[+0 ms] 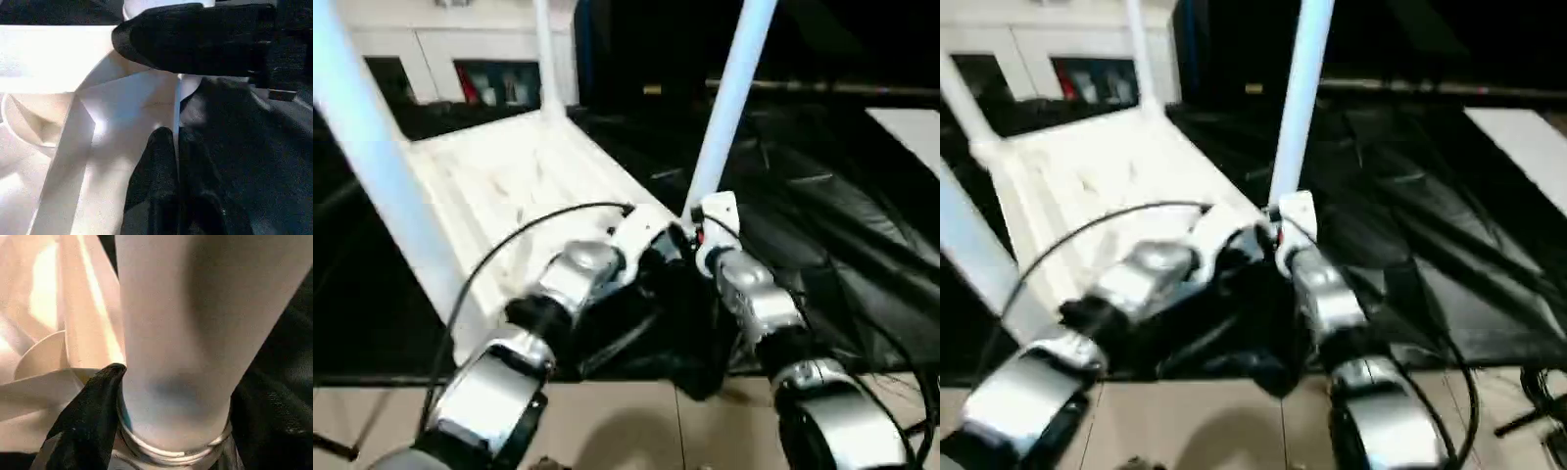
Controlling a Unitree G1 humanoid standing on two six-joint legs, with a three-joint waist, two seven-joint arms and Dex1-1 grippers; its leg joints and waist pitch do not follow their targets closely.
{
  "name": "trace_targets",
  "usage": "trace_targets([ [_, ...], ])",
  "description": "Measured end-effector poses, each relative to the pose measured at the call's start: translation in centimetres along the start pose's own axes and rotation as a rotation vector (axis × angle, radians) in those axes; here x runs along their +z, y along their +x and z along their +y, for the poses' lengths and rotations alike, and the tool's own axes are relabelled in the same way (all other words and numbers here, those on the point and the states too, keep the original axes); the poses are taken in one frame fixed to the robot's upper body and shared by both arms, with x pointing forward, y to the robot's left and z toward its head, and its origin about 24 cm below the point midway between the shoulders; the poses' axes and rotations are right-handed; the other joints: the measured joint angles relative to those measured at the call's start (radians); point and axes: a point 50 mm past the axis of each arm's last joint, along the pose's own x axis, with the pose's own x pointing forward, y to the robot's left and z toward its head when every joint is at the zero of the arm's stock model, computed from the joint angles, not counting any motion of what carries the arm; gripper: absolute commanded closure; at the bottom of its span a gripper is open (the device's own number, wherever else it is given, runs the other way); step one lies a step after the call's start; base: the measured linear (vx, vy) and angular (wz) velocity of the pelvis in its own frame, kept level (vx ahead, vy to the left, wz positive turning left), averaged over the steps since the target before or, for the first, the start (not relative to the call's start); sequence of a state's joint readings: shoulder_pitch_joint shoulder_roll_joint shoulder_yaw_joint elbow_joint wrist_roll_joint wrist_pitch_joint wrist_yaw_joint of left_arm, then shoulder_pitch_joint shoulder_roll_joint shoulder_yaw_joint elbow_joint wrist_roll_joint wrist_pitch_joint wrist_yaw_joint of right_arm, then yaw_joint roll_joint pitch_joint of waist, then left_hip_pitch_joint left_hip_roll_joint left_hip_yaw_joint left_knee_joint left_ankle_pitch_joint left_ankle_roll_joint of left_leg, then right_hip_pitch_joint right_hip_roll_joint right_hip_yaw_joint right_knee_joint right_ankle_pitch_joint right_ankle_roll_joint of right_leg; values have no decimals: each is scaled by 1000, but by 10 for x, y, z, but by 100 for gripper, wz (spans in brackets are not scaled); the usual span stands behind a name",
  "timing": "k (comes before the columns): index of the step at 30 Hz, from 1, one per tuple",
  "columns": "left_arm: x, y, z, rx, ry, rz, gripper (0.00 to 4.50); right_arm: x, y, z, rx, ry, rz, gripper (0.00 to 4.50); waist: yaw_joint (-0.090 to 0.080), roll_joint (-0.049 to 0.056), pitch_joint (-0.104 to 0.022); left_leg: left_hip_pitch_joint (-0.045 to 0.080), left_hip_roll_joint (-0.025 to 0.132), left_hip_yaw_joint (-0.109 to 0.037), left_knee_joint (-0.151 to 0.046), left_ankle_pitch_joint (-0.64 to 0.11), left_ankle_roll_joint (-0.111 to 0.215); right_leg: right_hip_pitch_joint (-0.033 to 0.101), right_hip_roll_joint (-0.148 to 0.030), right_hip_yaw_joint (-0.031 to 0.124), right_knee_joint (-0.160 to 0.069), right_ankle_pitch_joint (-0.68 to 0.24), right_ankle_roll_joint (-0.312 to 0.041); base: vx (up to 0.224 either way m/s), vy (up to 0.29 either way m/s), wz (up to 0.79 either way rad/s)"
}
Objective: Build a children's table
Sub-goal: Rotate leg to tighten
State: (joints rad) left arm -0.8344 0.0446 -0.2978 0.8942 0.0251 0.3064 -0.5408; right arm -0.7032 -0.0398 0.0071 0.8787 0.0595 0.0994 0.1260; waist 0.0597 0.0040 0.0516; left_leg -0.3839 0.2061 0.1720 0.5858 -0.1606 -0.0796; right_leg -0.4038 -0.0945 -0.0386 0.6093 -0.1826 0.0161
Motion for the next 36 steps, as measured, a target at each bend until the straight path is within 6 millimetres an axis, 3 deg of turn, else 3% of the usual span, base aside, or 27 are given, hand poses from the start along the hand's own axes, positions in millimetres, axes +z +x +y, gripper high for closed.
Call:
trace_targets([
  [3,2,1,1,4,-3,-1,450,1,1,-1,-3,-1,-16,175,2,0,0,0,1,1,-1,0,0,0,0,-2,0,5,-1,0,0,0],
  [4,2,1,1,4,-2,-2,450,2,1,-1,-4,-1,-19,140,3,0,0,0,1,1,-2,0,0,0,1,-2,0,4,-1,0,0,0],
  [7,3,1,2,7,-1,-2,450,2,1,-1,8,6,-33,106,3,0,0,0,1,1,-4,0,0,-1,1,-2,0,4,-1,0,0,0],
  [11,-1,-4,14,55,10,-2,450,1,1,2,72,14,-44,71,-14,0,0,-1,1,0,-4,0,0,-3,1,-2,0,6,0,0,0,0],
  [14,-2,-7,17,36,30,-9,450,4,-2,-6,146,-24,-54,64,-17,2,1,-1,1,0,-6,0,0,-4,1,-2,0,6,0,0,0,0],
  [18,-11,-20,26,-30,101,-18,450,4,-24,-27,339,-173,-78,64,-4,2,1,-1,1,0,-10,0,0,-4,2,-4,0,7,0,0,0,0],
  [24,-28,-47,27,-252,196,-32,450,-11,-54,-35,588,-281,-31,64,14,3,1,-1,2,1,-10,0,0,-5,2,-3,-1,4,0,0,0,0],
  [30,-33,-57,12,-456,239,-26,450,-1,-61,-26,726,-326,-49,64,41,3,1,-2,2,5,-9,0,0,-3,-1,0,-3,4,-1,0,0,0],
  [36,-34,-61,11,-480,238,-19,450,-3,-65,-25,787,-347,-12,64,36,3,2,-2,2,5,-9,0,0,-3,0,0,-2,4,0,0,0,0],
])
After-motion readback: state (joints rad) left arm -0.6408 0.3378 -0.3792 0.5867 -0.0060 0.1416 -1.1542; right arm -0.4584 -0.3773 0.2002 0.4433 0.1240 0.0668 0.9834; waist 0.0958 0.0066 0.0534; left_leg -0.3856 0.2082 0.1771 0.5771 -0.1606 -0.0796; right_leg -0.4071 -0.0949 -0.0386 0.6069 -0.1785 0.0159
